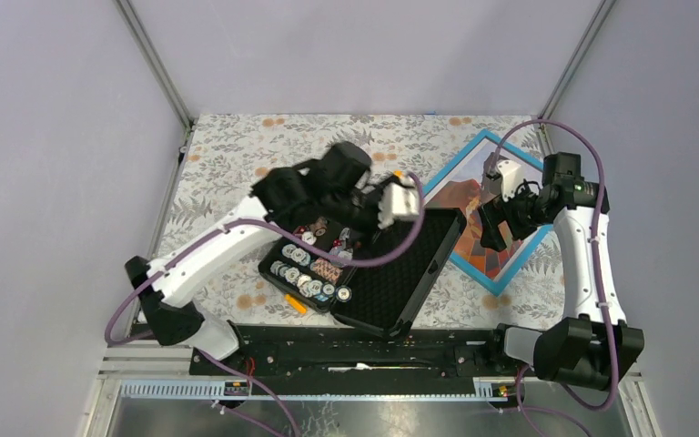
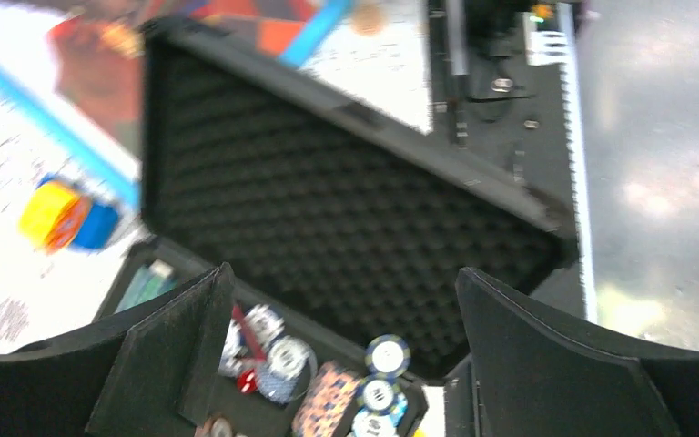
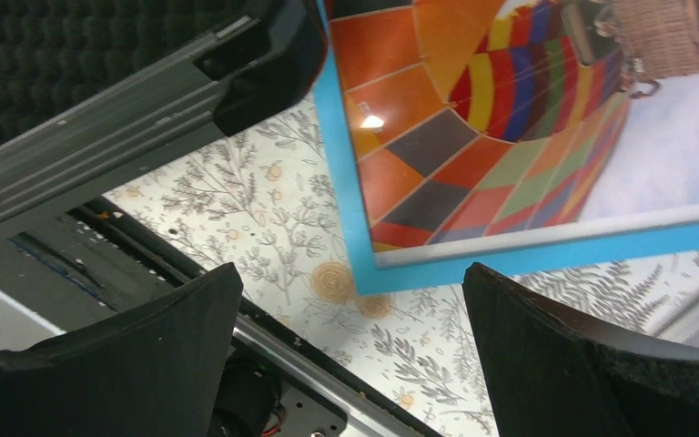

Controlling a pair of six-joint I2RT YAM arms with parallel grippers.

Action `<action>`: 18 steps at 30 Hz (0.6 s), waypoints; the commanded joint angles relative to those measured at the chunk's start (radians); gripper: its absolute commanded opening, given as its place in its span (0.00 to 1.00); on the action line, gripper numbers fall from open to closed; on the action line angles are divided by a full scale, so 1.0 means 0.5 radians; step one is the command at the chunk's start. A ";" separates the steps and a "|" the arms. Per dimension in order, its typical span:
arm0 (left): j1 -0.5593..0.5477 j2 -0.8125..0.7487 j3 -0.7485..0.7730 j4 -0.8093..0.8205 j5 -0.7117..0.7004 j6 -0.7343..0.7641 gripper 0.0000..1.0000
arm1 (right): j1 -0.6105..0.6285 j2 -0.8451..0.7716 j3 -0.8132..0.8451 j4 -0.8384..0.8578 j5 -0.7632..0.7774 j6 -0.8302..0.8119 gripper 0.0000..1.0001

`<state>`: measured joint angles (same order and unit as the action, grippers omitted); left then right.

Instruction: Take the photo out of the frame

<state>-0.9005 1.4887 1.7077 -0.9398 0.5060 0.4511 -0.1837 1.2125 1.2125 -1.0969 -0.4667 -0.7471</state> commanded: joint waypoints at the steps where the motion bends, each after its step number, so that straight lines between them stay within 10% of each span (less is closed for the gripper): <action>1: -0.423 0.150 0.230 -0.248 -0.013 0.117 0.99 | 0.074 0.066 -0.038 -0.053 -0.165 0.095 1.00; 8: -1.033 0.313 0.219 -0.280 -0.424 0.323 0.99 | 0.153 0.124 -0.086 0.029 -0.218 0.189 1.00; 18: -1.242 0.708 0.283 -0.319 -0.632 0.411 0.99 | 0.307 0.186 -0.224 0.213 -0.148 0.270 1.00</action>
<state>-1.5208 1.8015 1.8111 -1.0920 0.2611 0.6323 -0.0639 1.2907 1.1172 -1.0378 -0.5415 -0.6472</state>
